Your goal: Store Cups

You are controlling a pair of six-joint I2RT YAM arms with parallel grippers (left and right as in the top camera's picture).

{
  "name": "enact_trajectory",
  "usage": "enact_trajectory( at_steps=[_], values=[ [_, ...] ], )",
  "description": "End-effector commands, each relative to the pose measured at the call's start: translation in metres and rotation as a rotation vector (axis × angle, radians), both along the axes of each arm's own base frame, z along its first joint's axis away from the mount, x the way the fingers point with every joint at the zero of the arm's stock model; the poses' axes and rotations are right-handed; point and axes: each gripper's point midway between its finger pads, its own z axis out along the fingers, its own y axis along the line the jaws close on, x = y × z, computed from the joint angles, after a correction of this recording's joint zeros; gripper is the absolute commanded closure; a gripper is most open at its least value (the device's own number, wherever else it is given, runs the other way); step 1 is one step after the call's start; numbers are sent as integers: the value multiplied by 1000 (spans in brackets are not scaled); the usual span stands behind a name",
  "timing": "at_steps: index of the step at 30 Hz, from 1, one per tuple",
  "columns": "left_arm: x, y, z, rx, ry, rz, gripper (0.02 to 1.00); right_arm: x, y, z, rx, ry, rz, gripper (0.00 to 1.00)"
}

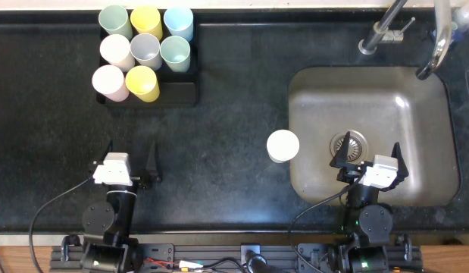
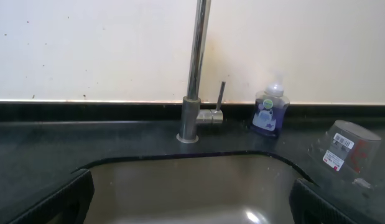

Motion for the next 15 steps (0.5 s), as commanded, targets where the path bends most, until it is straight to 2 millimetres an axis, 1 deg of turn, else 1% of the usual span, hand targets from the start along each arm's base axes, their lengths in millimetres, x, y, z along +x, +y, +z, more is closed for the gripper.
enact_trajectory(
  at_steps=[1,7,9,10,11,13,15],
  values=[
    [-1,-3,1,20,-10,-16,20,0,-2,-4,1,1,-7,3],
    [-1,-3,1,20,-10,-16,20,1,1,-2,1,-3,9,3],
    [-1,-3,1,20,-10,-16,20,-1,1,8,2,-17,12,5],
    [-1,-3,1,20,-10,-16,20,-3,4,17,2,-19,27,3],
    [-1,-3,1,20,-10,-16,20,-4,8,22,0,-5,52,3],
    [-1,-3,1,20,-10,-16,20,-8,23,31,-6,82,147,3],
    [-1,-3,1,20,-10,-16,20,-15,44,40,-25,223,274,5]
  ],
)
